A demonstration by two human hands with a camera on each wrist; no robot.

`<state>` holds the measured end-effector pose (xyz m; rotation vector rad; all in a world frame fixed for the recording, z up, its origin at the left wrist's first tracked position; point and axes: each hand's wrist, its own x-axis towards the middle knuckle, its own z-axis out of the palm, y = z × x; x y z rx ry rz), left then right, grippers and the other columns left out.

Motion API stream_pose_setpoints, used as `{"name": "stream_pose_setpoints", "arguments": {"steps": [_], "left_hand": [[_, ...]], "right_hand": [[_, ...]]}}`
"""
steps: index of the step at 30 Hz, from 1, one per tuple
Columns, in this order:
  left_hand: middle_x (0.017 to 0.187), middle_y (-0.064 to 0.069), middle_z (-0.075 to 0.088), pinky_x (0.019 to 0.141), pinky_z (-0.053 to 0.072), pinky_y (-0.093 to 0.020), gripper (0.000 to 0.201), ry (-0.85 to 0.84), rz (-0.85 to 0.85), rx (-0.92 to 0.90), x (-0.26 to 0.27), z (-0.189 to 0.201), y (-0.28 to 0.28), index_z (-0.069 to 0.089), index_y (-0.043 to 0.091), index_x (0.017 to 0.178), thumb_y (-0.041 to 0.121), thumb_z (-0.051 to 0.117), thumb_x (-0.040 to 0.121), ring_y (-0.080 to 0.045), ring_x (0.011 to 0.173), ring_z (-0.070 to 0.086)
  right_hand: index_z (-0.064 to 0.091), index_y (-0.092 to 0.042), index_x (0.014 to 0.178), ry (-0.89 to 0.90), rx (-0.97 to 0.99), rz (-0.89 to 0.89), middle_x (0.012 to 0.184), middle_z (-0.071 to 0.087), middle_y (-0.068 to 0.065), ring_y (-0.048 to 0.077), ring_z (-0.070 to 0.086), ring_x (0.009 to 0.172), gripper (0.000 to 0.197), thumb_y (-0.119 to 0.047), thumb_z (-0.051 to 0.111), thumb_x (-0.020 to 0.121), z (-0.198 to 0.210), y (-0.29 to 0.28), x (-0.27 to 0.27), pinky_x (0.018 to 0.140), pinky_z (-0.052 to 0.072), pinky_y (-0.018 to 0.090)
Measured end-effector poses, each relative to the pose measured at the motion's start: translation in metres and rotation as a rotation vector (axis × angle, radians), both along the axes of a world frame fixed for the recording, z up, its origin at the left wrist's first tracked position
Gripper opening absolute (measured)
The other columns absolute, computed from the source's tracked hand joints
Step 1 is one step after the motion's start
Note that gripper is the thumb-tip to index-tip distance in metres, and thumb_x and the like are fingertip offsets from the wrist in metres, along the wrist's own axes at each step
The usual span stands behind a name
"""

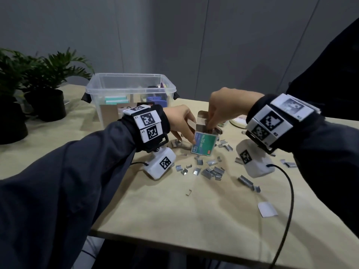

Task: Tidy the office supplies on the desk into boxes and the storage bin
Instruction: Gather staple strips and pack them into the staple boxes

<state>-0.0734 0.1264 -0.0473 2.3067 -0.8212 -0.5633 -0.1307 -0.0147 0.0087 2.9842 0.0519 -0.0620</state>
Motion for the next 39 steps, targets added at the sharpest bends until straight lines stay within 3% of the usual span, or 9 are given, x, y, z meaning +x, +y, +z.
{"name": "stream_pose_setpoints", "arguments": {"steps": [9, 12, 15, 19, 23, 28, 32, 36, 39], "left_hand": [[0.092, -0.01, 0.067, 0.062, 0.06, -0.03, 0.062, -0.165, 0.104, -0.056, -0.021, 0.006, 0.001, 0.052, 0.0, 0.111, 0.021, 0.089, 0.065, -0.014, 0.069, 0.063], [0.092, -0.005, 0.059, 0.062, 0.058, -0.033, 0.075, -0.318, 0.123, -0.154, -0.029, 0.009, 0.004, 0.04, 0.013, 0.114, 0.024, 0.091, 0.061, -0.014, 0.069, 0.061], [0.094, 0.005, 0.058, 0.075, 0.053, -0.037, 0.05, -0.53, 0.032, -0.038, -0.033, 0.009, 0.005, 0.059, 0.02, 0.105, 0.037, 0.086, 0.067, -0.006, 0.075, 0.053], [0.087, 0.013, 0.042, 0.085, 0.048, -0.037, 0.029, -0.603, -0.049, 0.208, -0.035, 0.006, 0.004, 0.072, 0.027, 0.109, 0.043, 0.07, 0.084, -0.012, 0.085, 0.043], [0.09, 0.009, 0.043, 0.086, 0.049, -0.04, 0.025, -0.599, -0.064, 0.268, -0.035, 0.007, 0.004, 0.072, 0.027, 0.108, 0.04, 0.067, 0.088, -0.017, 0.093, 0.046], [0.092, 0.008, 0.044, 0.078, 0.047, -0.033, 0.031, -0.657, -0.092, 0.278, -0.037, 0.007, 0.005, 0.071, 0.026, 0.111, 0.044, 0.067, 0.086, -0.013, 0.085, 0.045], [0.1, 0.006, 0.06, 0.077, 0.052, -0.036, 0.039, -0.667, -0.125, 0.181, -0.034, 0.007, 0.006, 0.064, 0.03, 0.119, 0.041, 0.072, 0.083, -0.011, 0.081, 0.055], [0.081, 0.005, 0.062, 0.068, 0.047, -0.031, 0.022, -0.642, -0.127, 0.207, -0.035, 0.005, 0.001, 0.072, 0.026, 0.111, 0.032, 0.064, 0.091, -0.019, 0.078, 0.057], [0.063, 0.013, 0.049, 0.06, 0.035, -0.026, 0.018, -0.653, -0.135, 0.154, -0.036, 0.004, -0.001, 0.075, 0.018, 0.096, 0.033, 0.066, 0.09, -0.01, 0.06, 0.047]], "right_hand": [[0.077, -0.011, 0.097, -0.019, 0.597, 0.082, 0.08, 0.075, 0.004, 0.01, 0.073, 0.074, 0.013, -0.008, 0.067, 0.09, -0.015, -0.032, -0.011, 0.059, 0.058, 0.019], [0.078, -0.027, 0.099, 0.023, 0.462, 0.084, 0.079, 0.071, -0.003, 0.001, 0.066, 0.066, 0.023, -0.01, 0.064, 0.091, -0.015, -0.045, -0.017, 0.052, 0.052, 0.015], [0.064, -0.042, 0.122, 0.223, 0.356, 0.098, 0.092, 0.064, -0.011, 0.005, 0.06, 0.078, 0.039, -0.013, 0.055, 0.097, -0.021, -0.043, -0.023, 0.053, 0.051, 0.016], [0.054, -0.038, 0.133, 0.201, 0.14, 0.163, 0.11, 0.062, -0.001, 0.017, 0.064, 0.089, 0.039, -0.028, 0.056, 0.095, -0.034, -0.035, -0.019, 0.065, 0.057, 0.027], [0.059, -0.031, 0.115, -0.009, -0.041, 0.246, 0.094, 0.058, -0.008, 0.015, 0.055, 0.085, 0.033, -0.041, 0.068, 0.086, -0.034, -0.032, -0.017, 0.072, 0.051, 0.032], [0.069, -0.034, 0.106, -0.09, -0.085, 0.277, 0.08, 0.057, -0.011, 0.015, 0.059, 0.075, 0.034, -0.054, 0.069, 0.079, -0.023, -0.031, -0.019, 0.062, 0.052, 0.029], [0.066, -0.028, 0.12, 0.068, -0.094, 0.245, 0.087, 0.062, -0.008, 0.016, 0.064, 0.082, 0.035, -0.04, 0.064, 0.088, -0.026, -0.025, -0.017, 0.069, 0.056, 0.031], [0.054, -0.037, 0.134, 0.017, -0.298, 0.287, 0.094, 0.06, -0.003, 0.019, 0.057, 0.082, 0.041, -0.033, 0.053, 0.093, -0.036, -0.017, -0.022, 0.058, 0.038, 0.025], [0.052, -0.043, 0.134, -0.078, -0.408, 0.419, 0.101, 0.063, -0.005, 0.019, 0.056, 0.082, 0.043, -0.034, 0.056, 0.092, -0.03, -0.017, -0.024, 0.062, 0.04, 0.027]]}}
